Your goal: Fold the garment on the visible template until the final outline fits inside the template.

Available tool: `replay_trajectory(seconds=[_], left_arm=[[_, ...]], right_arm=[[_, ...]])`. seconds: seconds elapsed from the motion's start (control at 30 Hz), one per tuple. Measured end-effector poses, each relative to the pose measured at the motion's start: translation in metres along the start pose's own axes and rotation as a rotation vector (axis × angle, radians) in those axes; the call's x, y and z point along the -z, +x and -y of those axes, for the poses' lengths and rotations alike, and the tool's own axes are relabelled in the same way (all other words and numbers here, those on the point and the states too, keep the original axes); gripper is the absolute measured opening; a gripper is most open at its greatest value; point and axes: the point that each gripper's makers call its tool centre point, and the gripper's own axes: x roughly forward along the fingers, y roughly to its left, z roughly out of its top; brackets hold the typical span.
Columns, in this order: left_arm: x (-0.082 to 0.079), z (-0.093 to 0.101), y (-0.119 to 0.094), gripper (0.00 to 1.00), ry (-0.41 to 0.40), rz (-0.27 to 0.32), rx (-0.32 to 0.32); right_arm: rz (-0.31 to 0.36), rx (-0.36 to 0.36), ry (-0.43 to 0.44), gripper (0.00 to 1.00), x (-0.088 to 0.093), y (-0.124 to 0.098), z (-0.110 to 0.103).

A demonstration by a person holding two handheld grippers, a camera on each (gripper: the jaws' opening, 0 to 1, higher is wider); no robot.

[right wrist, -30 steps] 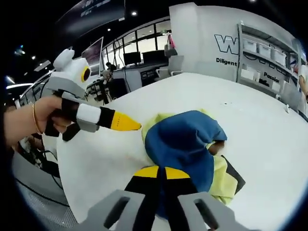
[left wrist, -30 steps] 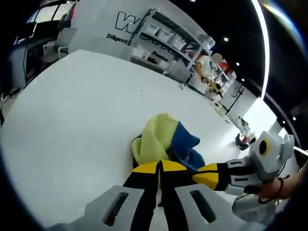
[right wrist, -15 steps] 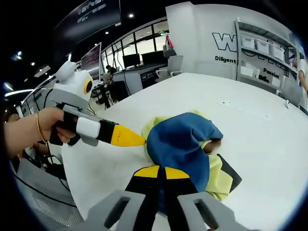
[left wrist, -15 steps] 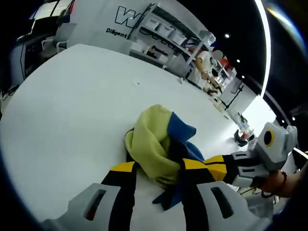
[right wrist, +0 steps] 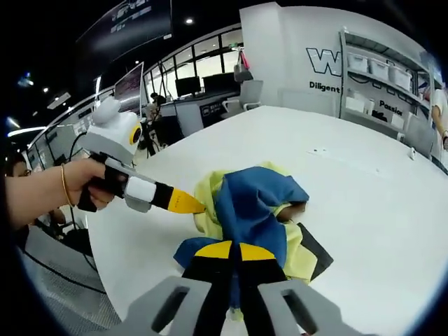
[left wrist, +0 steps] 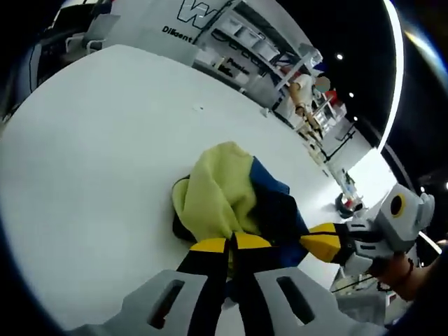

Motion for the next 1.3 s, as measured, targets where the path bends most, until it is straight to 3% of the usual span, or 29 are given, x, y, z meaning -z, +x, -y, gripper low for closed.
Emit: replay_trajectory(seconds=[0.47,0.6,0.73,0.97,1.2,1.3], left_arm=[[-0.018,-0.015,-0.03,0.0,0.073,0.034,-0.057],[-0.026,-0.022,-0.034,0.0,0.125,0.042,-0.106],[-0.037,-0.026,-0.038,0.0,0.171,0.046,-0.145],[-0.057,-0.033,-0.045,0.0,0.203,0.068,-0.19],[-0.072,-0.052,-0.052,0.0,0.241,0.079,-0.261],[-0.075,-0.059,-0.053,0.0,0.246,0.077,-0.279]], right_arm=[[-0.032,0.195,-0.045,0.0,-0.005,-0.022,0.081],[-0.058,0.272,-0.126,0.0,-0.008,-0.029,0.105],[-0.055,0.324,-0.153,0.0,-0.015,-0.034,0.126],[-0.045,0.408,-0.13,0.0,-0.024,-0.044,0.172],[-0.102,0.495,-0.08,0.0,-0.01,-0.049,0.221],[-0.101,0.496,-0.05,0.0,-0.008,-0.049,0.231]])
